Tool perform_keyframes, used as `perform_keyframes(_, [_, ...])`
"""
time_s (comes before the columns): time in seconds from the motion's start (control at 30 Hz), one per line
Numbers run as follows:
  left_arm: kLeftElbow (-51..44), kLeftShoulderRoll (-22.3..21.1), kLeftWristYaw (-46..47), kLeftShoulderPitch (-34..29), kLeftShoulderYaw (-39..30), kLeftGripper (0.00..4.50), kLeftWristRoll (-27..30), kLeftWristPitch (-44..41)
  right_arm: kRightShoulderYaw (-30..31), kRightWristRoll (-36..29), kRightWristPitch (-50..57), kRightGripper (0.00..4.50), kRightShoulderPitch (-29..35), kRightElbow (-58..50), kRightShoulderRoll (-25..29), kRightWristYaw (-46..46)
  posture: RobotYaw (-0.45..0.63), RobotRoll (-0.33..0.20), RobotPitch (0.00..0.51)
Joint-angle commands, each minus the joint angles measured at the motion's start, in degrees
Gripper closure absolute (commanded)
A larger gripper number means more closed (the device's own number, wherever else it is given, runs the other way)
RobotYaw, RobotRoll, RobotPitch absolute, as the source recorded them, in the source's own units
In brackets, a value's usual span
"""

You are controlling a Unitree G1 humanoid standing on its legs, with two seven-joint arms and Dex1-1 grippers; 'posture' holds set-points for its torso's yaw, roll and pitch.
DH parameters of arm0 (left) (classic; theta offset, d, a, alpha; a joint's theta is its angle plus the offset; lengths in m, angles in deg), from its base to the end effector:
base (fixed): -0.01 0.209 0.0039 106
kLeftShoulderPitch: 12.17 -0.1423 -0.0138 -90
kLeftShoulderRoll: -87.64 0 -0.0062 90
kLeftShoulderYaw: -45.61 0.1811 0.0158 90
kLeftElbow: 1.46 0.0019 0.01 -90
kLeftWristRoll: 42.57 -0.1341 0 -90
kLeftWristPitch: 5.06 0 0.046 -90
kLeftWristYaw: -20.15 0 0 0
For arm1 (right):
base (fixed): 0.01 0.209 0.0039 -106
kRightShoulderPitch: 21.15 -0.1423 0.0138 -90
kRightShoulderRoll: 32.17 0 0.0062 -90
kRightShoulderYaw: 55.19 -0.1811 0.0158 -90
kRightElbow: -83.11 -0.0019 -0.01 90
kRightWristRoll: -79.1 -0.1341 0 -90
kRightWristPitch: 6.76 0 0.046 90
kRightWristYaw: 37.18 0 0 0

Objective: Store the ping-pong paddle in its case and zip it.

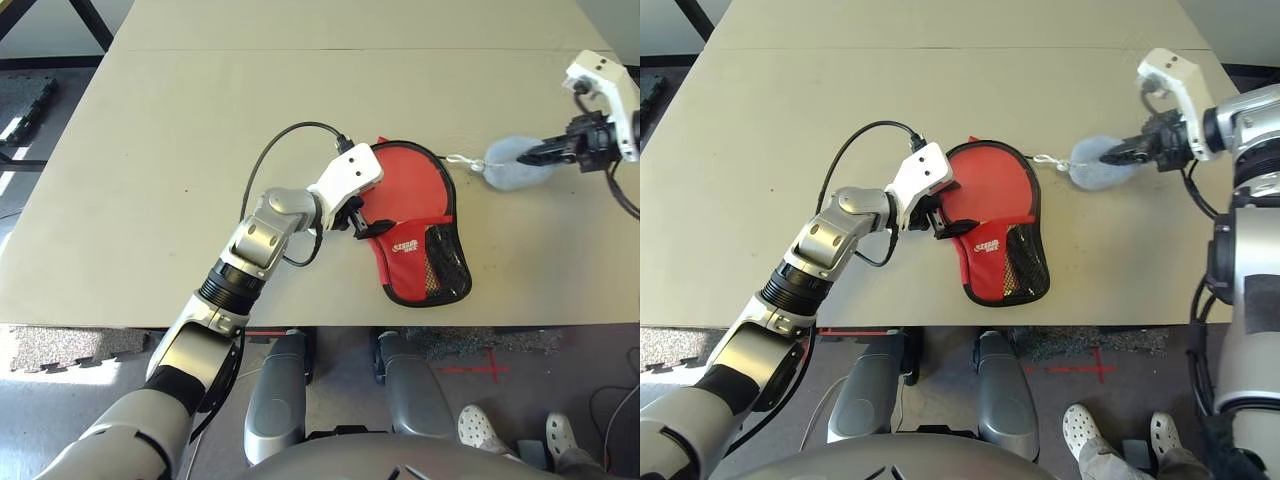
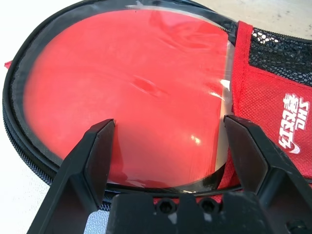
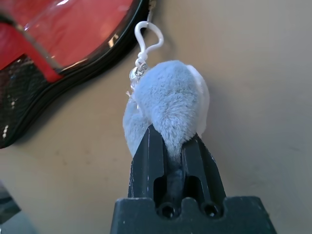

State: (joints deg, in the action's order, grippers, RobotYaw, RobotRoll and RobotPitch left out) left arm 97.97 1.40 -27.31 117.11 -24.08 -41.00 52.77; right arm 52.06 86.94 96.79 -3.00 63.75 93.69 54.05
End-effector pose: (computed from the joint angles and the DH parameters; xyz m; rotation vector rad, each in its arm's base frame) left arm 0.2958 0.0926 0.1437 0.3847 0.2598 -1.1346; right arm 0.3125 -0.3443 0.2617 -0.3975 0.7774 0.8821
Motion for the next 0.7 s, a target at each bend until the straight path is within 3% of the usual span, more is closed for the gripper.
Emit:
perform_keyframes(0.03, [5.6, 0.3, -1.0, -2.6, 3.5, 0.0, -0.8, -2.0, 11.3, -14.6, 5.5, 4.48, 6.3, -11.7, 6.5, 1.3, -0.1, 0.0, 0.248])
perform_keyframes(0.17, [6.4, 0.6, -0.9, -2.2, 3.4, 0.0, -0.9, -1.8, 24.1, -34.3, 13.3, 4.48, 14.9, -33.1, 18.4, 1.3, -0.11, 0.0, 0.248])
perform_keyframes(0.3, [6.9, 0.8, -0.7, -2.1, 3.4, 0.0, -1.0, -1.8, 29.9, -44.5, 16.3, 4.48, 20.7, -47.4, 26.9, 1.3, -0.11, 0.0, 0.25])
perform_keyframes(0.57, [7.7, 0.7, -0.4, -2.1, 3.3, 0.0, -1.1, -1.7, 30.7, -51.2, 17.9, 4.48, 28.8, -60.2, 33.8, 1.3, -0.12, 0.0, 0.251])
perform_keyframes(0.7, [8.1, 0.8, -0.3, -1.8, 3.1, 0.0, -1.1, -1.5, 27.7, -48.4, 17.9, 4.48, 30.5, -59.0, 31.9, 1.3, -0.12, 0.0, 0.251])
